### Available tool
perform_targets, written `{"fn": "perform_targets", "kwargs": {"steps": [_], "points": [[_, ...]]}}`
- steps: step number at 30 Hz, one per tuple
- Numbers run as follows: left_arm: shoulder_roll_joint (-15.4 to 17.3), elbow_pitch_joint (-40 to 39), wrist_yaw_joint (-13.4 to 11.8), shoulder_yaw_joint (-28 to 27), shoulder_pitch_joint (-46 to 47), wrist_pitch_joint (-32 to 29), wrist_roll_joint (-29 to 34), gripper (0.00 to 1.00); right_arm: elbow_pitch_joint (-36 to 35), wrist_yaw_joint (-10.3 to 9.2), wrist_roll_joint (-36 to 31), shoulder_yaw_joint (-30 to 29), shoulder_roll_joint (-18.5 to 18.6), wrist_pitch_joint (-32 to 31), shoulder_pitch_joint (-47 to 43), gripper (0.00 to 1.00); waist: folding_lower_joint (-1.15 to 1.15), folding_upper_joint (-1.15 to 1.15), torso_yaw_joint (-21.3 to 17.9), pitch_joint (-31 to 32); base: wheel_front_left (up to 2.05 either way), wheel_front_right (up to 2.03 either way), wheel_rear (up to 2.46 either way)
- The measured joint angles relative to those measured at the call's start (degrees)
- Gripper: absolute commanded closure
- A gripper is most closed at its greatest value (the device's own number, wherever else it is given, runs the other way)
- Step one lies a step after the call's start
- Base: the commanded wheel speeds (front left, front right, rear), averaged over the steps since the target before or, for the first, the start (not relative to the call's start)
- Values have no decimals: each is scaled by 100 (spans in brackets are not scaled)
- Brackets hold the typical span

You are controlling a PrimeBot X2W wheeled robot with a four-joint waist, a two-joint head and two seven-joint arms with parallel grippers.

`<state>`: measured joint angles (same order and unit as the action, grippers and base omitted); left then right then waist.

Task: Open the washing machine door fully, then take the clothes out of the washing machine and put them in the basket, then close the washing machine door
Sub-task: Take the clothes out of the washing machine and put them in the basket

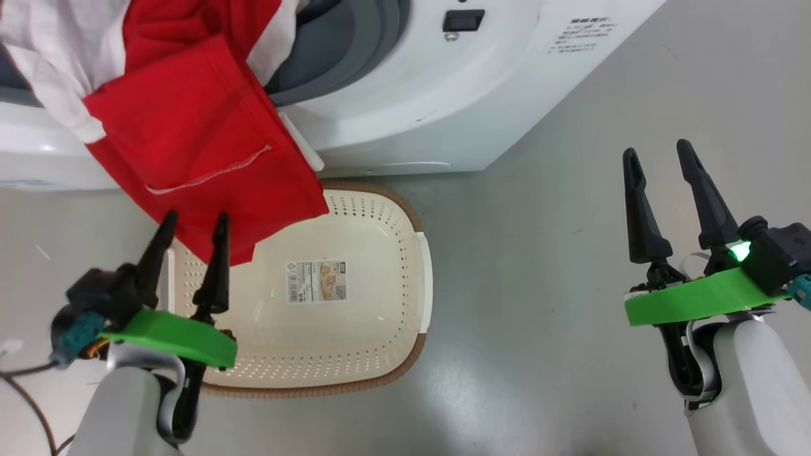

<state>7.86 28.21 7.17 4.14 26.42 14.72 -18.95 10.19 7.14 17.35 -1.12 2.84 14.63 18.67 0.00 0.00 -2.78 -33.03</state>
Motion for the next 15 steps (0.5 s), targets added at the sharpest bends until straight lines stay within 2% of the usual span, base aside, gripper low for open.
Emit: {"fn": "perform_targets", "kwargs": {"steps": [9, 15], "points": [[-159, -1584, 0, -514, -754, 1, 200, 0, 26, 0, -85, -2, 5, 0, -201, 0, 0, 0, 63, 168, 0, 0, 0], [-199, -2290, 0, -648, -1141, 1, 414, 0, 27, 0, -89, -15, 5, 0, -207, 0, 0, 0, 85, 238, 0, 0, 0]]}}
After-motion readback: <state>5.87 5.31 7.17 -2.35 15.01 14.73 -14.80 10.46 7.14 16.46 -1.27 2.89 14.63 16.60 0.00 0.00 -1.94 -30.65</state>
